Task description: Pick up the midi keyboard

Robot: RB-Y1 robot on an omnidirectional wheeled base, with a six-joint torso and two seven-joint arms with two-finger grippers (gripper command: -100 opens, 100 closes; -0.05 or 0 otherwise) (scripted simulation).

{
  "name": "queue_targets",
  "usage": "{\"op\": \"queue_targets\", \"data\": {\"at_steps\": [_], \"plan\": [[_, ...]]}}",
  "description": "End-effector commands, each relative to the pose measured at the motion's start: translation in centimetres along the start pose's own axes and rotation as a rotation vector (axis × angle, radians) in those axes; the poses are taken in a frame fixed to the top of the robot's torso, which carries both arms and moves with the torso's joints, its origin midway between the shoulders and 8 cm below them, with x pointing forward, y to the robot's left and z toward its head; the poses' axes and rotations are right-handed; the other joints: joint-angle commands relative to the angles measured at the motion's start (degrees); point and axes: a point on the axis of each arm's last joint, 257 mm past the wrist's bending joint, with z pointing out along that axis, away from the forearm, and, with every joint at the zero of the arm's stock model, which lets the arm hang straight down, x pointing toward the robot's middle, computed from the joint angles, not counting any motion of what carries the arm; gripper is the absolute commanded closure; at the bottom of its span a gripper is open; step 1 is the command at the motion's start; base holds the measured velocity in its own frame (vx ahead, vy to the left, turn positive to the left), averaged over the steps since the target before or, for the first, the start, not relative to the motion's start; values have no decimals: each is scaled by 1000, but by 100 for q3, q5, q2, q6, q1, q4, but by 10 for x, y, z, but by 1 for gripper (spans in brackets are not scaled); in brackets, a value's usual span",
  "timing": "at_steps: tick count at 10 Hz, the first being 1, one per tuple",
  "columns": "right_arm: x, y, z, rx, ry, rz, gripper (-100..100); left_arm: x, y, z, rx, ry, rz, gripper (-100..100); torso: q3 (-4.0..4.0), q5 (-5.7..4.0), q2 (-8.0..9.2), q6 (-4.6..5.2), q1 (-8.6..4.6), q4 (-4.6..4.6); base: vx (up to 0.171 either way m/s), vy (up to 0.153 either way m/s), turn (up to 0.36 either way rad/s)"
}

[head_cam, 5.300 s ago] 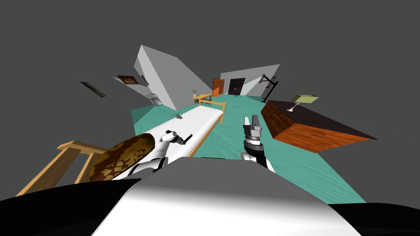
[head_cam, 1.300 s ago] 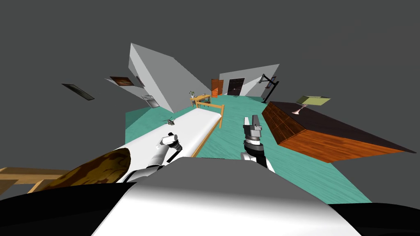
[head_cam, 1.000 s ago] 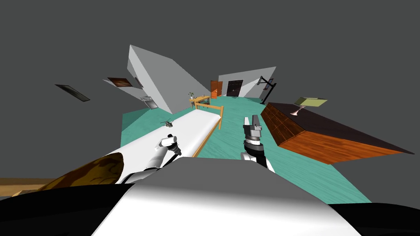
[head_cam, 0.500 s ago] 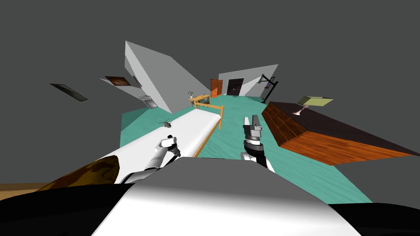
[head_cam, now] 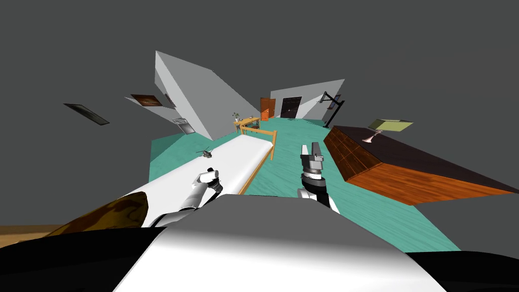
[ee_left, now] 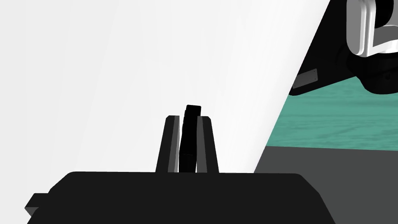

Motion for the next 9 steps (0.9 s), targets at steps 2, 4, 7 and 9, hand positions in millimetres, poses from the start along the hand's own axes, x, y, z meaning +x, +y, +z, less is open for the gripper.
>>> {"op": "queue_targets", "data": {"at_steps": [2,4,7,9], "plan": [[0,0,0,0,0,0,0,0,1,0,-2,0,0,100,-1,0,-2,0,3,0,0,0,0],[0,0,0,0,0,0,0,0,1,0,-2,0,0,0,-1,-1,-2,0,4,0,0,0,0],[0,0,0,0,0,0,0,0,0,-14,-16,-9,-7,100,-1,-3,-3,1,7,2,1,13,-29],[0,0,0,0,0,0,0,0,0,-12,-13,-7,-6,0,-1,-1,-2,-1,5,0,1,4,-2]]}}
